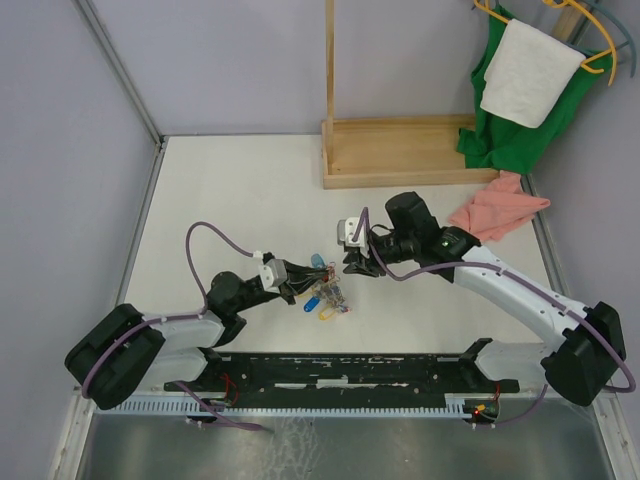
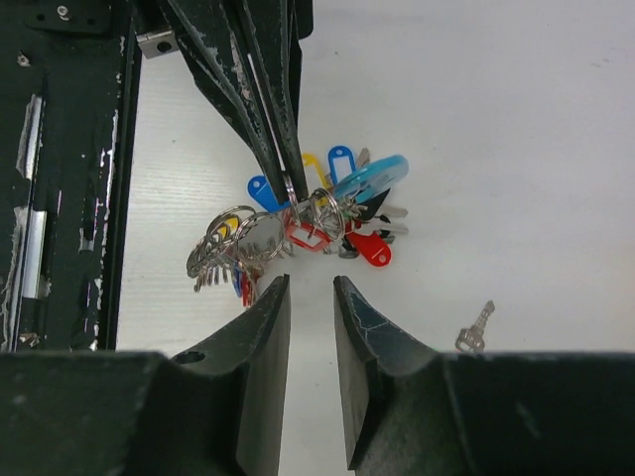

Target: Put the keys on the keyring

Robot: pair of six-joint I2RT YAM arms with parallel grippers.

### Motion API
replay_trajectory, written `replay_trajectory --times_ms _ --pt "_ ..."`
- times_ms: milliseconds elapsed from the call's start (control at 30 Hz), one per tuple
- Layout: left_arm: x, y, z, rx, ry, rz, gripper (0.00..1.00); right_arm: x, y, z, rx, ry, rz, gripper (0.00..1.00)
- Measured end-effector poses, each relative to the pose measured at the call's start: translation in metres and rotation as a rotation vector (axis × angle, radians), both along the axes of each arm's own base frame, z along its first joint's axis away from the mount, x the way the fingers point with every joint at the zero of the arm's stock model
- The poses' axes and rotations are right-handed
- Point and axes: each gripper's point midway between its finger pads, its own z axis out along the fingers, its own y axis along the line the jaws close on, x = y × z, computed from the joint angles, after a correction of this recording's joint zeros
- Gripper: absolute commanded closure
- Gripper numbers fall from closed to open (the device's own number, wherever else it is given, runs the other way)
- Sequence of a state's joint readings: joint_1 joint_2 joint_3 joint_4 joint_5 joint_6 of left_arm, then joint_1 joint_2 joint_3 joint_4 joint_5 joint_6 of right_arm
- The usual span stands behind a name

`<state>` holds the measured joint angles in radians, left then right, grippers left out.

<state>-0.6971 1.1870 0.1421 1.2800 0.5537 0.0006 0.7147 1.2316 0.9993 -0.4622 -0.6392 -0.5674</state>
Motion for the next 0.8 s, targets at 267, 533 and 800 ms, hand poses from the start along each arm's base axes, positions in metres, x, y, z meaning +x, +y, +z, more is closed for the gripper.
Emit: replay_trajectory --times_ms 267,533,800 --pt "-0.002 0.0 0.005 -0.018 -0.015 -0.008 0.97 0.0 0.017 0.002 0.083 0.016 0.041 0.72" --pt "-0.002 0.0 0.006 -0.019 -0.017 -0.01 0.97 0.0 0.026 -0.001 0.113 0.048 0.063 0.72" --pt "-0.003 -0.001 0.006 -0.019 -0.018 -0.014 0.97 -0.005 0.029 0.0 0.13 0.066 0.093 0.91"
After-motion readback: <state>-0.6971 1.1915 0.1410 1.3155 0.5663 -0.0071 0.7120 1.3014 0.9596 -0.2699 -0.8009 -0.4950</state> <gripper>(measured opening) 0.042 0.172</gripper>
